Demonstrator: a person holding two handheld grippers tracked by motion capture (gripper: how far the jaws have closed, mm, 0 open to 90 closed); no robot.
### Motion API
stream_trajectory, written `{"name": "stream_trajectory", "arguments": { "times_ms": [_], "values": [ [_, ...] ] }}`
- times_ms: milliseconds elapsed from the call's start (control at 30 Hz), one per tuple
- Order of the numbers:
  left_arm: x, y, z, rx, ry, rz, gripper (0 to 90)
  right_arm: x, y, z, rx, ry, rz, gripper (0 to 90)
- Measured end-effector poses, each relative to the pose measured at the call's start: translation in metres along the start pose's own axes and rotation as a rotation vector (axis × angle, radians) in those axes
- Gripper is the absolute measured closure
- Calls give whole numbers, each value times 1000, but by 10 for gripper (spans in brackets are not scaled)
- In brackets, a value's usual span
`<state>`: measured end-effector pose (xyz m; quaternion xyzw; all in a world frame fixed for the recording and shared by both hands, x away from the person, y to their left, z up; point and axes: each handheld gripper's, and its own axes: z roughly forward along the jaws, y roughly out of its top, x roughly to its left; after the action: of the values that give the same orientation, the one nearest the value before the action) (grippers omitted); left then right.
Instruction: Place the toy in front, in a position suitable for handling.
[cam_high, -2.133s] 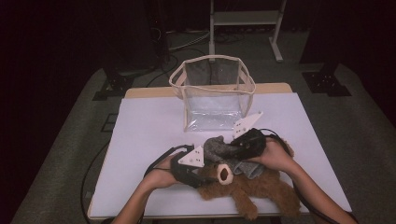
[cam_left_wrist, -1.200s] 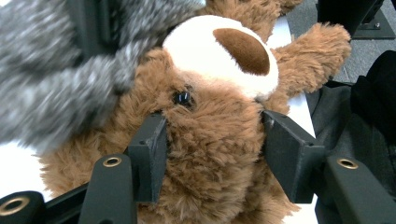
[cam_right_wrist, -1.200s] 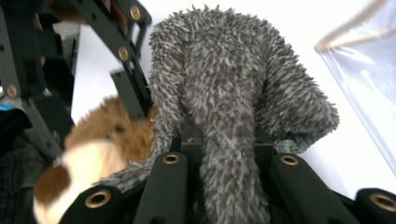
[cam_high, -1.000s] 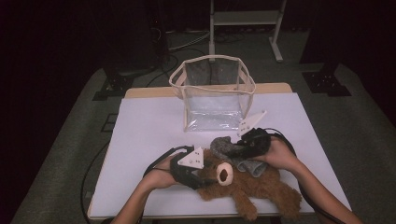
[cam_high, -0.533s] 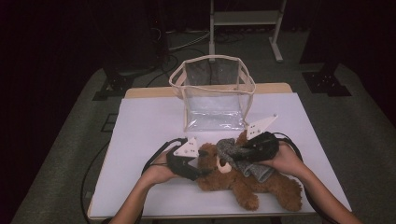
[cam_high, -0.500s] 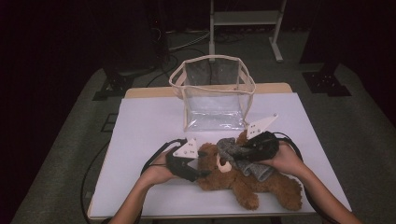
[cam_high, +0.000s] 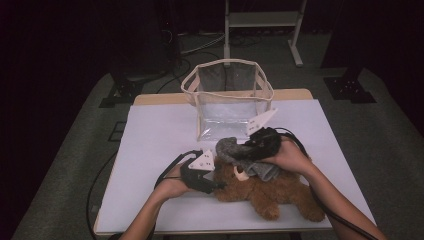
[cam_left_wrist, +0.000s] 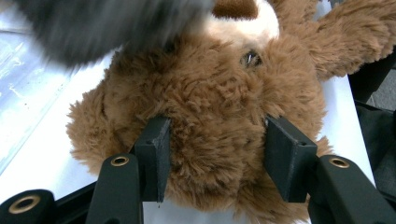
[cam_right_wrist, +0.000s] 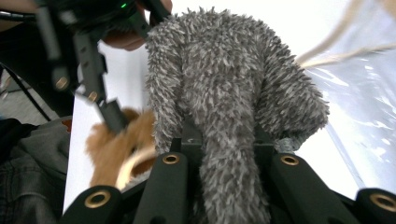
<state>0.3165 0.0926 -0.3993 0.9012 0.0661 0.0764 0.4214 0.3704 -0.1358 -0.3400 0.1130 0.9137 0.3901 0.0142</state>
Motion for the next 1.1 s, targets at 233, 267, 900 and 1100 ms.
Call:
{"name": "stream_trajectory", "arguments": {
  "times_ms": [233, 267, 900, 1100],
  "values": [
    [-3, -2, -2, 10, 2, 13, 465, -7, 15, 39, 86, 57, 16, 740],
    [-2, -3, -3, 4, 0, 6, 465, -8, 15, 38, 82, 59, 19, 740],
    [3, -2, -4, -28, 18, -18, 459, 29, -7, -11, -36, 56, -33, 740],
    [2, 0, -4, -49, -6, -11, 440, 22, -23, -29, -53, -1, -4, 740]
  ]
}}
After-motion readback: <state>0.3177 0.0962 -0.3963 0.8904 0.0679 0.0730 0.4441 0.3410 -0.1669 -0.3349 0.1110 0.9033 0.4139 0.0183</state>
